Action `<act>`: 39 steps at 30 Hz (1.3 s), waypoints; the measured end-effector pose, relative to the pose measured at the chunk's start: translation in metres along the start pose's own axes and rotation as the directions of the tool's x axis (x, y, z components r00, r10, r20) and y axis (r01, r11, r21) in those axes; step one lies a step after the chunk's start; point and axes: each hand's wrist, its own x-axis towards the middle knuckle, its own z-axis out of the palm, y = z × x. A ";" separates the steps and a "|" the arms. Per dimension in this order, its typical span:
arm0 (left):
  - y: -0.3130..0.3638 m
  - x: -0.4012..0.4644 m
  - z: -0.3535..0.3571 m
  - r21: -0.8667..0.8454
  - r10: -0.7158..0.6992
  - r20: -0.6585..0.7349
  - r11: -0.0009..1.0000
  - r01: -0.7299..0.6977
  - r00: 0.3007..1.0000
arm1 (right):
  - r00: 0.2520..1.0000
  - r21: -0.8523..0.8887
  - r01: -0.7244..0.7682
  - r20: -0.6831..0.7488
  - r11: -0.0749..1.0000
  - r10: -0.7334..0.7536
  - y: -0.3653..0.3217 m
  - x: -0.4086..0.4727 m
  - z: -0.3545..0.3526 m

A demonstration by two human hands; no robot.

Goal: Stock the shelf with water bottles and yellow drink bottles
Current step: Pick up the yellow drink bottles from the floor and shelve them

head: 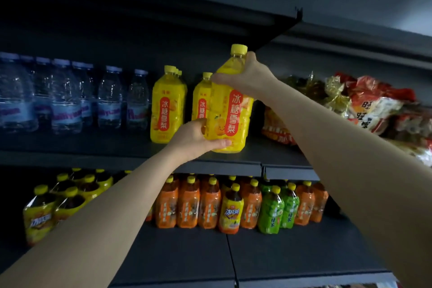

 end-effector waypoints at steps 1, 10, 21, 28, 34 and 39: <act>-0.002 0.006 0.004 0.008 -0.009 0.018 1.000 0.009 1.000 | 1.000 -0.004 -0.012 -0.007 1.000 0.012 0.005 0.006 0.003; -0.036 0.040 -0.008 0.539 0.042 -0.113 0.842 0.026 0.993 | 0.996 -0.006 -0.069 -0.058 0.998 0.069 0.053 0.051 0.038; -0.090 0.039 -0.032 0.689 0.210 -0.519 0.676 0.260 0.828 | 0.995 -0.068 0.051 -0.087 0.996 -0.056 0.031 0.089 0.113; -0.095 0.052 -0.033 0.627 0.144 -0.504 0.739 0.246 0.851 | 0.992 -0.083 0.001 -0.122 0.997 -0.011 0.031 0.111 0.136; -0.097 0.057 -0.027 0.602 0.110 -0.519 0.750 0.272 0.847 | 0.988 -0.140 0.006 -0.154 0.990 -0.028 0.031 0.109 0.137; -0.105 0.061 -0.019 0.586 0.078 -0.515 0.759 0.284 0.853 | 0.982 -0.133 0.035 -0.179 0.991 -0.059 0.040 0.089 0.156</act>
